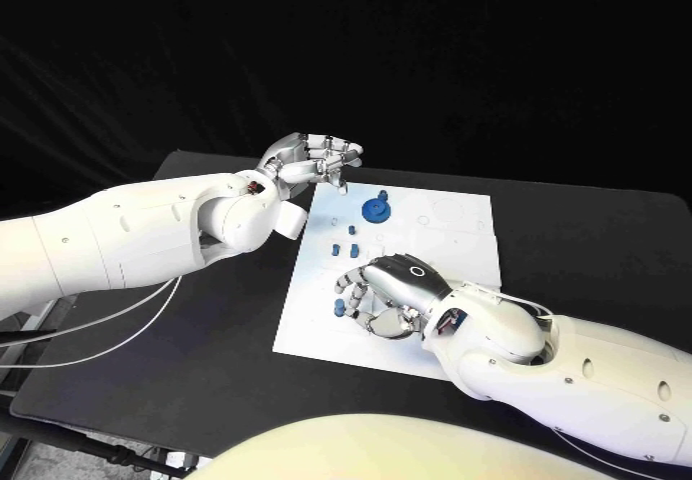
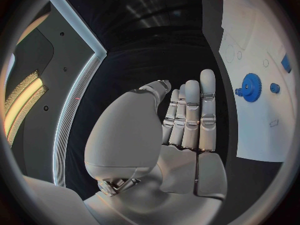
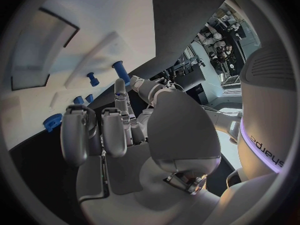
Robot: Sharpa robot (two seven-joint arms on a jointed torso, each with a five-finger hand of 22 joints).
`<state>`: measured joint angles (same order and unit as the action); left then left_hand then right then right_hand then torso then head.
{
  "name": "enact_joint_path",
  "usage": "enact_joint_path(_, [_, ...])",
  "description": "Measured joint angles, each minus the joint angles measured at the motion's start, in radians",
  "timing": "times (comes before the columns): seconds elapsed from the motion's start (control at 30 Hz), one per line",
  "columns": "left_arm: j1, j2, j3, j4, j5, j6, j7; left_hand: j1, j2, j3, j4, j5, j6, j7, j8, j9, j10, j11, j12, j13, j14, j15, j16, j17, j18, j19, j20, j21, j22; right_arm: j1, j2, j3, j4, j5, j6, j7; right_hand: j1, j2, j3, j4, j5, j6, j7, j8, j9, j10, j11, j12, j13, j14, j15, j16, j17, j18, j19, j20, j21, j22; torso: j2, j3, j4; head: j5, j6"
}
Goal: Assemble the parts on the task board
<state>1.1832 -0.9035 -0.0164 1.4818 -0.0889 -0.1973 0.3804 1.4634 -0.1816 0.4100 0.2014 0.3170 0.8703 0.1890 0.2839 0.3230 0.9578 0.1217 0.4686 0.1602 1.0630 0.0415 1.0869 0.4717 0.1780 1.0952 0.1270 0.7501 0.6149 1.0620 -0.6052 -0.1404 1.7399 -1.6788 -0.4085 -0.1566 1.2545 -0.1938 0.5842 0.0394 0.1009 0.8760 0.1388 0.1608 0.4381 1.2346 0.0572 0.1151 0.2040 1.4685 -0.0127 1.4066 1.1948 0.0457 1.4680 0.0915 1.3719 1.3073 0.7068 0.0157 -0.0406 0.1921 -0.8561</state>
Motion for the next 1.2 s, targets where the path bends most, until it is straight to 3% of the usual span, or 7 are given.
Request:
enact_joint_path(0.2, [0.0,-0.002,0.0,0.001,0.0,0.0,0.0,0.0,0.0,0.0,0.0,0.0,0.0,0.0,0.0,0.0,0.0,0.0,0.0,0.0,0.0,0.0,0.0,0.0,0.0,0.0,0.0,0.0,0.0,0.02,-0.072,0.008,0.053,0.011,-0.028,0.003,0.0,0.0,0.0,0.0,0.013,0.035,0.006,0.015,0.004,0.03,0.007,0.013,0.01,0.0,0.0,0.0,0.001,0.0,0.0,0.0,0.005,0.001,-0.001,-0.0004,-0.0012,-0.009,0.006])
enact_joint_path(0.37, [0.0,-0.005,0.0,0.002,0.0,0.0,0.0,0.0,0.0,0.003,-0.003,0.0,0.0,0.0,0.005,0.0,0.0,0.0,0.004,0.001,0.0,0.0,0.0,-0.001,0.0,0.0,0.0,0.0,0.0,0.07,-0.203,0.015,0.093,0.111,-0.058,0.008,-0.026,-0.004,-0.053,0.033,0.025,0.074,0.004,0.043,0.014,0.113,-0.005,0.1,0.088,-0.003,-0.004,0.018,0.026,0.0,0.0,-0.001,0.034,0.001,-0.003,-0.0017,-0.001,-0.035,0.018])
enact_joint_path(0.43, [0.0,-0.008,0.0,0.002,0.0,0.0,0.0,0.0,0.0,0.003,-0.003,0.0,0.0,0.0,0.005,0.0,0.0,0.0,0.004,0.001,0.0,0.0,0.0,-0.001,0.0,0.0,0.0,0.0,0.0,0.091,-0.258,0.016,0.106,0.173,-0.059,0.007,-0.044,-0.009,-0.114,0.058,0.028,0.076,-0.014,0.08,0.036,0.11,-0.024,0.244,0.239,-0.003,-0.023,0.022,0.03,0.0,-0.002,-0.017,0.056,0.001,-0.004,-0.0035,-0.0021,-0.051,0.024])
enact_joint_path(0.5, [0.0,-0.01,0.0,0.002,0.0,0.0,0.0,0.0,0.0,0.003,-0.003,0.0,0.0,0.0,0.005,0.0,0.0,0.0,0.004,0.001,0.0,0.0,0.0,-0.001,0.0,0.0,0.0,0.0,0.0,0.108,-0.322,0.017,0.114,0.246,-0.056,0.002,-0.062,-0.002,-0.16,0.089,0.029,0.068,-0.023,0.111,0.057,0.121,-0.028,0.545,0.538,-0.002,-0.023,0.032,0.041,-0.016,-0.003,-0.022,0.086,0.001,-0.005,-0.0049,-0.0041,-0.065,0.029])
enact_joint_path(0.6, [0.0,-0.011,0.0,0.003,0.0,0.0,0.0,0.0,0.0,0.003,-0.003,0.0,0.0,0.0,0.005,0.0,0.0,0.0,0.004,0.001,0.0,0.0,0.0,-0.001,0.0,0.0,0.0,0.0,0.0,0.116,-0.393,0.014,0.131,0.33,-0.049,-0.01,-0.068,0.005,-0.2,0.126,0.033,0.061,-0.029,0.164,0.094,0.162,-0.032,0.987,0.95,-0.002,-0.027,0.057,0.087,-0.016,0.0,-0.025,0.116,0.001,-0.008,-0.0066,-0.0077,-0.086,0.035])
enact_joint_path(0.87, [0.0,-0.013,-0.001,0.005,0.0,0.0,0.0,0.0,0.0,0.003,-0.003,0.0,0.0,0.0,0.005,0.0,0.0,0.0,0.004,0.001,0.0,0.0,0.0,-0.001,0.0,0.0,0.0,0.0,0.0,0.089,-0.506,0.0,0.185,0.41,-0.038,-0.053,-0.068,0.005,-0.231,0.156,0.037,0.048,-0.027,0.187,0.113,0.163,-0.033,1.107,1.07,-0.002,-0.027,0.064,0.109,-0.016,0.0,-0.025,0.127,0.001,-0.016,-0.0079,-0.0189,-0.122,0.04])
enact_joint_path(1.2, [0.0,-0.013,-0.001,0.007,0.0,0.0,0.0,0.0,0.0,0.003,-0.003,0.0,0.0,0.0,0.005,0.0,-0.001,-0.001,0.004,0.001,0.0,0.0,0.0,-0.001,0.0,0.0,0.0,0.0,0.0,0.04,-0.511,-0.006,0.207,0.379,-0.039,-0.148,-0.092,-0.005,-0.293,0.218,0.066,0.044,-0.03,0.211,0.121,0.191,-0.034,1.198,1.104,-0.002,-0.027,0.101,0.113,-0.028,0.0,-0.025,0.156,0.0,-0.02,-0.0091,-0.0266,-0.138,0.037])
